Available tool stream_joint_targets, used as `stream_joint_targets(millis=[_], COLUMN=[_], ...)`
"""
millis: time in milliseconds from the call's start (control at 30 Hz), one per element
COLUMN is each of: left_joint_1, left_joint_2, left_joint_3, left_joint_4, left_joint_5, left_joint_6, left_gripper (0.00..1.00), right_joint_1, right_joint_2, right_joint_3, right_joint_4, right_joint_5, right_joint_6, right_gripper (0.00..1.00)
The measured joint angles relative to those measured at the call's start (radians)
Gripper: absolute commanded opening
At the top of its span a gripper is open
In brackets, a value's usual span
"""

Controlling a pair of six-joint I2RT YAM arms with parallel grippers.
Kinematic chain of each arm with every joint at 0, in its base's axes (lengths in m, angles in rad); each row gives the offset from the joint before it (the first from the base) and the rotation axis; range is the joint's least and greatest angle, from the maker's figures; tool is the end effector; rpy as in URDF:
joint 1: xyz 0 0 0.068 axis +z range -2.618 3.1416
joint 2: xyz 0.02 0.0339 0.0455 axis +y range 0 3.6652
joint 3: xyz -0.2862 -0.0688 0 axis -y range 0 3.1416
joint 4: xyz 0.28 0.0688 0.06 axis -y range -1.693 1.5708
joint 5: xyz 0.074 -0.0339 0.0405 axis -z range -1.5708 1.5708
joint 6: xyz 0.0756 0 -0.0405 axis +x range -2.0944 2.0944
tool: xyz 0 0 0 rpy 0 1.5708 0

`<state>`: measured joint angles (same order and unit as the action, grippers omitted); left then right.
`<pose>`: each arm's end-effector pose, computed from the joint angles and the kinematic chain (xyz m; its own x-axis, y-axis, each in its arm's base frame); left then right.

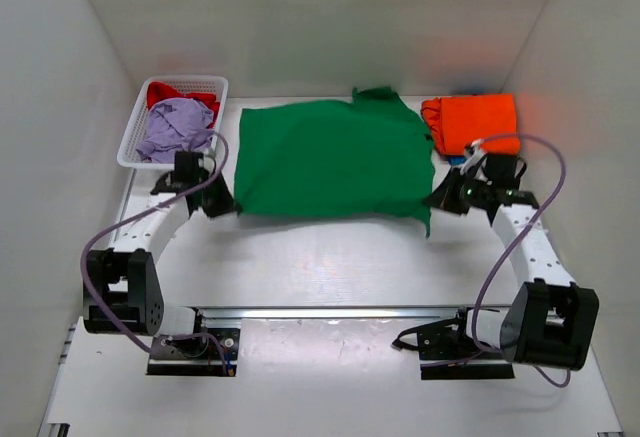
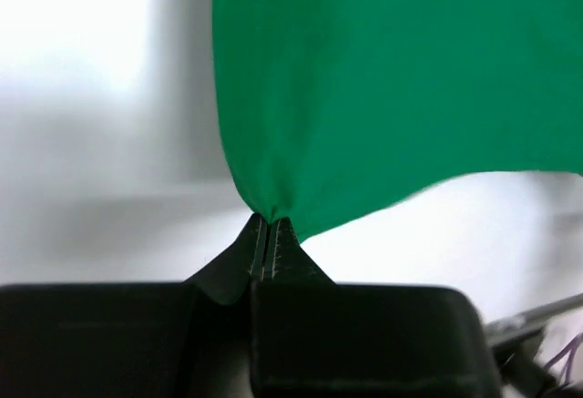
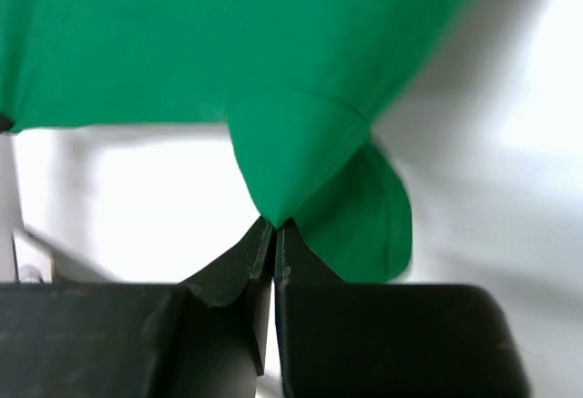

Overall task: Fold and stack the t-shirts
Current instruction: Flatten out the tshirt, then grap the side of the flattened tshirt closest away from the robot with both arms

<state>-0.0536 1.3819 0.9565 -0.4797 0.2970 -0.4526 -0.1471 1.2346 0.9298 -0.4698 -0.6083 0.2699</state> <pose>0.3347 -0.0401 0.2187 -0.8076 -0.3754 -0.4548 -0.1351 0.8684 -0.4771 0.3109 -0.0024 0.2617 -0.7425 0.3312 -0.5822 -0.0890 0.8127 0.5758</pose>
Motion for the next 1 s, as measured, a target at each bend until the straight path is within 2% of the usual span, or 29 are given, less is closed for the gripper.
stream_joint_targets(millis=[133, 433, 567, 833, 1000], left_joint_1=[-0.004, -0.014, -0.014, -0.025, -0.014], left_joint_2=[0.0, -0.039, -0.109, -0.261, -0.305], left_joint_3=[-0.186, -0.318, -0.344, -0.344, -0.338], left_joint_4=[-0.039, -0.023, -0.05, -0.092, -0.147], left_joint_5=[-0.005, -0.01, -0.034, -0.088, -0.126], left_joint_6=[0.006, 0.055, 0.064, 0.069, 0.082], left_gripper=[0.0, 0.0, 0.0, 0.0, 0.0], right_joint_1=[0.043, 0.026, -0.006, 0.03, 0.029], right_joint_2=[-0.08, -0.182, -0.202, -0.211, -0.224], right_joint_3=[-0.192, -0.386, -0.402, -0.416, -0.42], right_joint_4=[-0.059, -0.084, -0.096, -0.1, -0.115], right_joint_5=[0.017, 0.055, 0.06, 0.077, 0.095], right_joint_6=[0.02, 0.051, 0.051, 0.049, 0.044], right_gripper=[0.0, 0.0, 0.0, 0.0, 0.0])
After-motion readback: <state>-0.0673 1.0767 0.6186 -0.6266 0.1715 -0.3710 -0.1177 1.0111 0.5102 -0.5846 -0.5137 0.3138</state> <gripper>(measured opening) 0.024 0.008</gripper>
